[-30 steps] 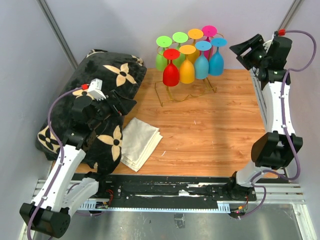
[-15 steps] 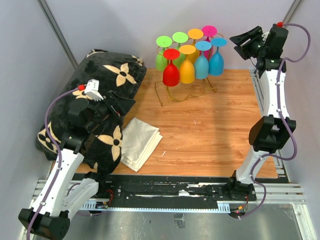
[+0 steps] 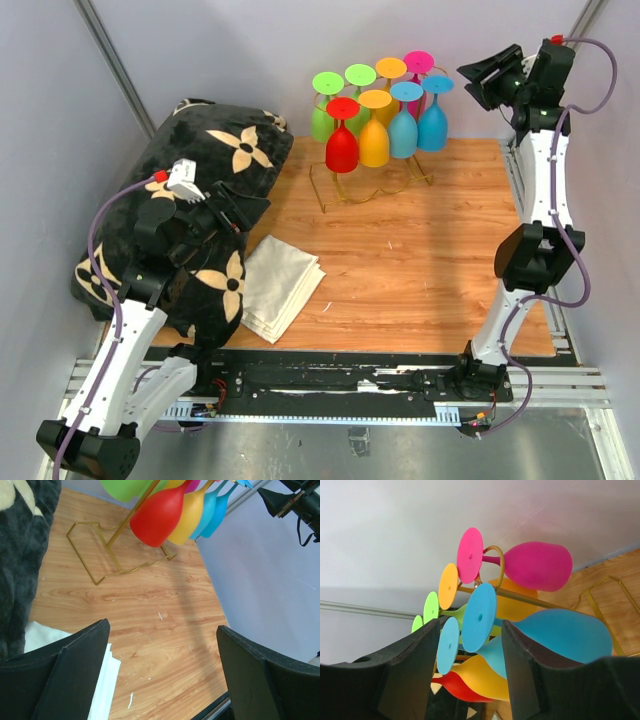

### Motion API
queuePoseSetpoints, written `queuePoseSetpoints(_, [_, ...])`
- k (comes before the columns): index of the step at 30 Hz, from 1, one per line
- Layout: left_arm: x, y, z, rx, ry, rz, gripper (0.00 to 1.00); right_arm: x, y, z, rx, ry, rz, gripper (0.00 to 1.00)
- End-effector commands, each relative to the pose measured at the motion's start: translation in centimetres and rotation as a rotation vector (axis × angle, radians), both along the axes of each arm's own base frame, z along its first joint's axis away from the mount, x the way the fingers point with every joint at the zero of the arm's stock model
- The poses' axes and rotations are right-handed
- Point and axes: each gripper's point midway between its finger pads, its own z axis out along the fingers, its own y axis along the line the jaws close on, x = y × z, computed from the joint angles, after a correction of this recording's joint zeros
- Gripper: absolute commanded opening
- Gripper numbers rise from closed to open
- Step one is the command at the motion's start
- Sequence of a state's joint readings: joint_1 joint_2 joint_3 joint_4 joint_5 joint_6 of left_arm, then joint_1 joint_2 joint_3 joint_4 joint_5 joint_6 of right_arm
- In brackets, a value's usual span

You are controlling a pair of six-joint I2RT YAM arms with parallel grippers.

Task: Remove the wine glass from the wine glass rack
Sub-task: Pick up the wine glass from the wine rack.

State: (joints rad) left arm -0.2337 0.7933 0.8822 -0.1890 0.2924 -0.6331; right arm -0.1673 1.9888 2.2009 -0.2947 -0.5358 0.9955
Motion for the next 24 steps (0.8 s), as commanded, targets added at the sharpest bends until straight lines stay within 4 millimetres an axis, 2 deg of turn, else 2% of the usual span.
queuePoseSetpoints(1, [-0.6,-0.1,0.8,-0.001,-0.025,-0.010,0.93,0.2,0.8,-1.4,-0.009,0.049,0.012,0.52])
queuePoseSetpoints(5, [-0.7,0.0,0.9,0.001,-0.028,-0.005,0.93,0.3,1.0,-2.3,-0.024,0.068,0.014,0.50])
queuePoseSetpoints(8, [-0.7,-0.1,0.9,-0.001,-0.025,-0.013,0.93,0.6,1.9,-2.1,-0.021,0.053,0.065,0.46])
queuePoseSetpoints(20, [-0.7,-0.3,0.7,-0.001,-0.016,-0.021,0.93,1.5,2.8,-2.7,-0.009,0.068,0.086,0.39])
queuePoseSetpoints(24, [-0.7,-0.3,0.7,-0.001,-0.014,-0.022,0.93,1.9,2.8,-2.8,0.001,0.067,0.080,0.30])
